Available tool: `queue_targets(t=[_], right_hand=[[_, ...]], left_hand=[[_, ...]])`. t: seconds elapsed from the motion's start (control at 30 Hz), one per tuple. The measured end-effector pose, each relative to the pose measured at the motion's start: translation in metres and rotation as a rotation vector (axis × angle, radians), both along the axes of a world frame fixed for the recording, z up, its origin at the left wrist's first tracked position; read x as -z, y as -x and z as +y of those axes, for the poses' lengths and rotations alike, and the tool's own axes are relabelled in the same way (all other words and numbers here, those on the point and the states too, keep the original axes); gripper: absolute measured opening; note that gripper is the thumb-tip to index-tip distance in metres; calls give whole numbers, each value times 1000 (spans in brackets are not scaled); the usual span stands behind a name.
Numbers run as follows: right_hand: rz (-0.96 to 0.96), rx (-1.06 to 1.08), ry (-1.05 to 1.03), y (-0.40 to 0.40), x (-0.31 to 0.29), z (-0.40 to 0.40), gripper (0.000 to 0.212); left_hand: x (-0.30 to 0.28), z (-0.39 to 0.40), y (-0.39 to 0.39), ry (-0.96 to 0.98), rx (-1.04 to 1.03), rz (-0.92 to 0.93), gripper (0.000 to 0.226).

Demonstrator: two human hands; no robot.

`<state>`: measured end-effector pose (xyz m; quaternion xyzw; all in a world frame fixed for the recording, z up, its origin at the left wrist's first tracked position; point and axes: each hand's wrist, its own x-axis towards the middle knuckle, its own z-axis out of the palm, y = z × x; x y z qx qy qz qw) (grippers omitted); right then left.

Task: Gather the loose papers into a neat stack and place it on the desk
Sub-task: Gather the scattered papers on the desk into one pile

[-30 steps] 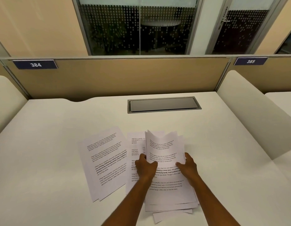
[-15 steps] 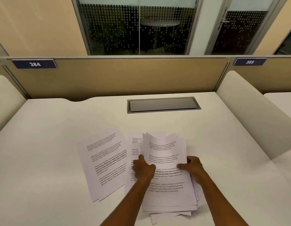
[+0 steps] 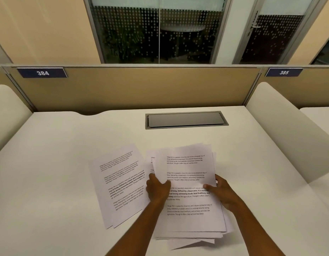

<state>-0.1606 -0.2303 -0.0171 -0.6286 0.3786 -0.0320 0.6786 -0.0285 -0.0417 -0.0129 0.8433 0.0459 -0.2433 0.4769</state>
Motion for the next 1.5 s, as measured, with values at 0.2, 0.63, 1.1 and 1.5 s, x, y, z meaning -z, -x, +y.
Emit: queue_targets(t=[0.2,0.63,1.1,1.5], right_hand=[[-25,73,-126,-10,-1,6,55],[276,26,409,-59,2,65,34],[283,47,329,-64,-5,73,53],[140,103,176,-68,-1,75,54]], left_hand=[[-7,13,-20,195,-74,62,42],[-6,28,-42,-17,-63,-12,15],[-12,32,-45,-2,15,-1,27],[-17,44,-58,285,-44,214,28]])
